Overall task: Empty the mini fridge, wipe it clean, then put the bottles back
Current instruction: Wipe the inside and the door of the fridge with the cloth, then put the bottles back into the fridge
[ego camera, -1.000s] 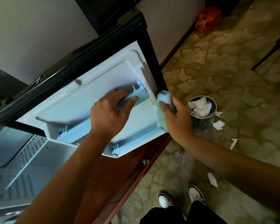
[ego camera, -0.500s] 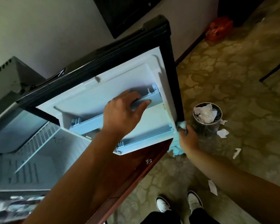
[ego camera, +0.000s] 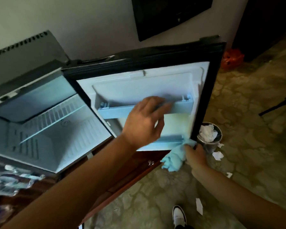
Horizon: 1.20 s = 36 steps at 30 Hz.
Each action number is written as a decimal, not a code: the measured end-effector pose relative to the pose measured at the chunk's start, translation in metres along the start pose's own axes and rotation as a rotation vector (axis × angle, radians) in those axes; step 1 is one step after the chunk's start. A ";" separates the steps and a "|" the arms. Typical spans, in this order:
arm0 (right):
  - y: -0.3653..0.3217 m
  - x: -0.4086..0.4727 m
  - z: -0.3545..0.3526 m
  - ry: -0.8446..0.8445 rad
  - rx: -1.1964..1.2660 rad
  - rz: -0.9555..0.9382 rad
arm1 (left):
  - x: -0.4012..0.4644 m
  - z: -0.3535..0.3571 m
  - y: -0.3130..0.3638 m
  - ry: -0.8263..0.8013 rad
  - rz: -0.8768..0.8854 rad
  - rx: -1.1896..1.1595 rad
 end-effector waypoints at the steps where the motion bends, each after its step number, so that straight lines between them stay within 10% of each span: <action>1: -0.004 -0.010 0.008 -0.027 0.032 0.015 | -0.014 -0.007 -0.001 0.013 0.023 -0.004; 14: -0.071 -0.212 0.206 -0.481 0.286 0.084 | -0.272 -0.065 -0.131 -0.453 -0.593 0.026; 23: -0.075 -0.360 0.342 -0.883 0.263 0.123 | -0.422 -0.185 -0.221 -0.063 -1.004 -0.135; 36: -0.043 -0.452 0.499 -1.501 -0.144 -0.172 | -0.565 -0.237 -0.321 0.378 -1.583 -1.194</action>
Point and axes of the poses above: each hand's wrist, its own x-axis towards the middle knuckle, its own z-axis out of the palm, y = z × x, the point moved 10 cm from there along x, towards the middle knuckle, and after that the axes turned 15 degrees about -z, right-handed, at the moved point
